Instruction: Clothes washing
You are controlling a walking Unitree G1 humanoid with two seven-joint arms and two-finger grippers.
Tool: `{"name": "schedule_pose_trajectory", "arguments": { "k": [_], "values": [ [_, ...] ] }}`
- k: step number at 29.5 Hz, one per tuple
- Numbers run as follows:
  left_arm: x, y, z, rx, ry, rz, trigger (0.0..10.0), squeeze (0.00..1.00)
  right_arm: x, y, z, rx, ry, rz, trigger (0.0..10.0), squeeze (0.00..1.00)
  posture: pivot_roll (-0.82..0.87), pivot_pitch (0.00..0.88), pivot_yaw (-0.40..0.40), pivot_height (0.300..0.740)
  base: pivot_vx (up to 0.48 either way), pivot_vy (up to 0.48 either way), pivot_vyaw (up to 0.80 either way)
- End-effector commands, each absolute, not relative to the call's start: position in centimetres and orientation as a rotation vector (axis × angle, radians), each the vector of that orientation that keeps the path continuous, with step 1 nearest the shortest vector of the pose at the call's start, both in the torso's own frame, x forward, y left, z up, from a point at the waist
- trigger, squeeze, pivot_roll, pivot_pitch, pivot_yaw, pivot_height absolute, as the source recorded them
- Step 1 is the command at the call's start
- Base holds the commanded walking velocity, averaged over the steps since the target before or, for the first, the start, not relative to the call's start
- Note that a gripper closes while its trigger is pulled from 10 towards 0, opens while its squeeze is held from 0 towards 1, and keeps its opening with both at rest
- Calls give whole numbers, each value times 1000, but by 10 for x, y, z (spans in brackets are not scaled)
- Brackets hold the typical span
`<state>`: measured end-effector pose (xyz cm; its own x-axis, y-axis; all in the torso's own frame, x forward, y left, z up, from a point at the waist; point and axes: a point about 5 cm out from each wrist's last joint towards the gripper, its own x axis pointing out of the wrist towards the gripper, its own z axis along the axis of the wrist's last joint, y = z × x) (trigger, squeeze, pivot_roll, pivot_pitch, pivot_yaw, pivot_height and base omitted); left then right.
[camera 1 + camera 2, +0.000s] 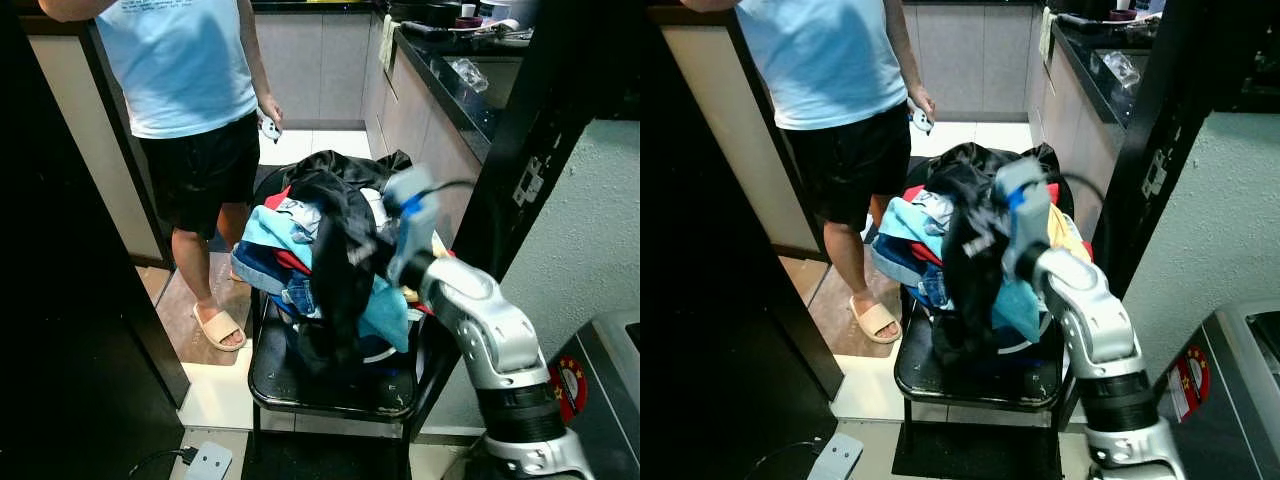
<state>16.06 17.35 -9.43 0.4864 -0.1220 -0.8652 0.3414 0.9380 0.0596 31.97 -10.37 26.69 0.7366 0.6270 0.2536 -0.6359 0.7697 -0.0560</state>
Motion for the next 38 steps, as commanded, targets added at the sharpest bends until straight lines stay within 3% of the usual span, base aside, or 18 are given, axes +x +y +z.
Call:
{"name": "schedule_pose_trajectory", "arguments": {
  "k": [1, 13, 23, 29, 32, 38],
  "values": [
    [150, 174, -99, 235, 1074, -292, 10000, 0, 318, -108, 279, 64, -336, 672, 0, 0, 42, 33, -18, 740, 0, 0, 0],
    [151, 171, -99, 224, 1072, -289, 10000, 0, 315, -108, 295, 85, -429, 672, 0, 0, 40, 31, -22, 740, 0, 0, 0],
    [151, 171, -99, 226, 1072, -288, 10000, 0, 311, -113, 330, 240, -583, 630, 0, 0, 41, 29, -22, 740, 0, 0, 0],
    [151, 171, -99, 227, 1072, -288, 10000, 0, 311, -104, 327, 171, -562, 650, 0, 0, 40, 28, -21, 740, 0, 0, 0],
    [151, 171, -99, 229, 1072, -290, 10000, 0, 314, -82, 303, 69, -458, 669, 0, 0, 40, 26, -27, 740, 0, 0, 0],
    [152, 170, -99, 228, 1070, -289, 10000, 0, 314, -71, 300, 81, -439, 676, 0, 0, 43, 21, -34, 740, 0, 0, 0]
  ]
}}
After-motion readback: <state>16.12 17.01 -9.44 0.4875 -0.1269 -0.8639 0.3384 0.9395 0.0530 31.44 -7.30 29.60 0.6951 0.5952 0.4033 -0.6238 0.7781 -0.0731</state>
